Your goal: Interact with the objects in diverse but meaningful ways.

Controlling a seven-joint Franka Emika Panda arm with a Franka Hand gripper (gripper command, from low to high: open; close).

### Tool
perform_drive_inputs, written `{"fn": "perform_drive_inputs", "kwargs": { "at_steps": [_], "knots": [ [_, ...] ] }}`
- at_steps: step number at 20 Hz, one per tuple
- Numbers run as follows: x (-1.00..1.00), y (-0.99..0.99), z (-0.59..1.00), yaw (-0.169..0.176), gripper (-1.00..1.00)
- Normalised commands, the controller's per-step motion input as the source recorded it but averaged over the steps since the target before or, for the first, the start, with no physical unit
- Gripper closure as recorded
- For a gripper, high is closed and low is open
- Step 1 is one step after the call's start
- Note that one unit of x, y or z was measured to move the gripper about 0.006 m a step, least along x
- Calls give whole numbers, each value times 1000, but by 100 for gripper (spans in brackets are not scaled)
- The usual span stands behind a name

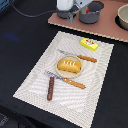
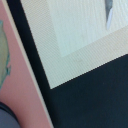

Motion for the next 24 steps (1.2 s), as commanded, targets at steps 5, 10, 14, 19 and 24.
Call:
{"fn": "perform_drive_inputs", "kwargs": {
  "at_steps": [5, 10, 14, 19, 24],
  "knots": [
    [39, -590, 7, 52, -100],
    [101, -582, 20, 59, -100],
    [226, -524, 8, 66, -100],
    [257, -518, 0, 56, -100],
    [107, -437, 0, 63, -100]
  ]
}}
